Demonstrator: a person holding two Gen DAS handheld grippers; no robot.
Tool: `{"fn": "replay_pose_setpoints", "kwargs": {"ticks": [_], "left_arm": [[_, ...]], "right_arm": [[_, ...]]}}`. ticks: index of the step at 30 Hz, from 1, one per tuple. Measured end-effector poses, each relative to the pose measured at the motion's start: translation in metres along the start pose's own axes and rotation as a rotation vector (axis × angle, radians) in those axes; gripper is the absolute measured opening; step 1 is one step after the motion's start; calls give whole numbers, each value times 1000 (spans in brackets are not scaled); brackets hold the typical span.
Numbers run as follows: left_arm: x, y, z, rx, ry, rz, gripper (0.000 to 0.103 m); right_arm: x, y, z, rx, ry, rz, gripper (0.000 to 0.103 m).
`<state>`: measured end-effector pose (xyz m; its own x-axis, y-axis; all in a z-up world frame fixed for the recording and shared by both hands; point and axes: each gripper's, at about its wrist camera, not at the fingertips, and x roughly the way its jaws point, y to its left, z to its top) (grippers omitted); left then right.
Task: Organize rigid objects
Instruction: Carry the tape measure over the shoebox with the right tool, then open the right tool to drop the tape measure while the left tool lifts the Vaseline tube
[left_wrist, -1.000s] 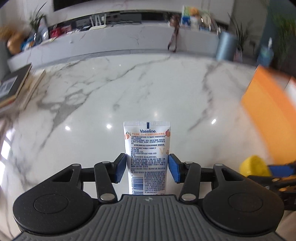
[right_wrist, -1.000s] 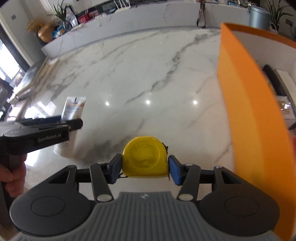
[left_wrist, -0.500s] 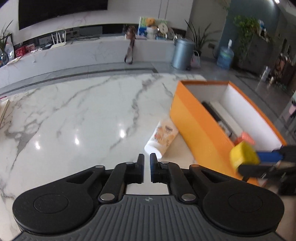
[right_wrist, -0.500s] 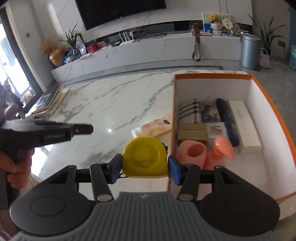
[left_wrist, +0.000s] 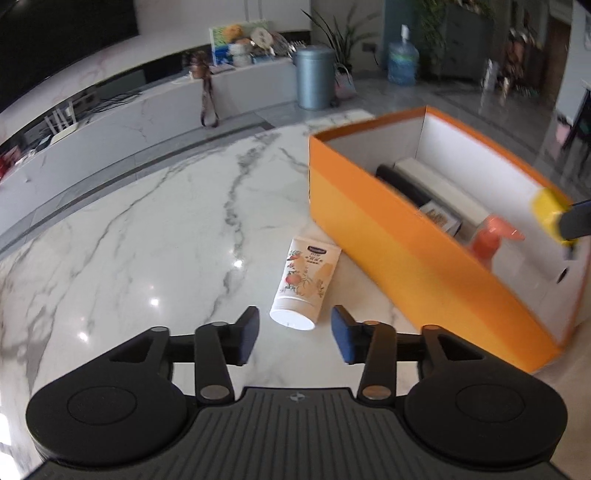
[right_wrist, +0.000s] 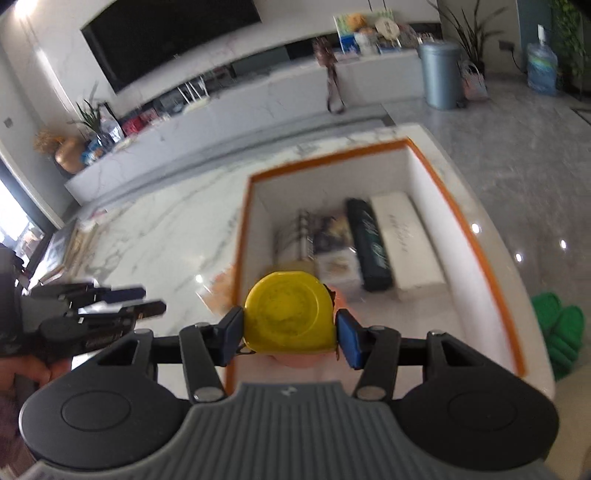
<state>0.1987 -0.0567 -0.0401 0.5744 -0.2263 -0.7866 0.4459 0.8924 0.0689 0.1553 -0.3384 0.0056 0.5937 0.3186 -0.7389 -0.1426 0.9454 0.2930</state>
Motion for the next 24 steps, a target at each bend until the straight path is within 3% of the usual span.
{"fn": "replay_pose_setpoints", "kwargs": {"ticks": [4, 13, 24], "left_arm": [[29, -1, 9, 56, 33, -11, 69], [73, -5, 22, 132, 99, -25, 78], [107, -3, 25, 153, 164, -30, 79]], "right_arm": [[6, -13, 1, 14, 147, -14, 55], [75, -19, 5, 19, 434, 13, 55], [131, -12, 2, -54, 613, -3, 56]]}}
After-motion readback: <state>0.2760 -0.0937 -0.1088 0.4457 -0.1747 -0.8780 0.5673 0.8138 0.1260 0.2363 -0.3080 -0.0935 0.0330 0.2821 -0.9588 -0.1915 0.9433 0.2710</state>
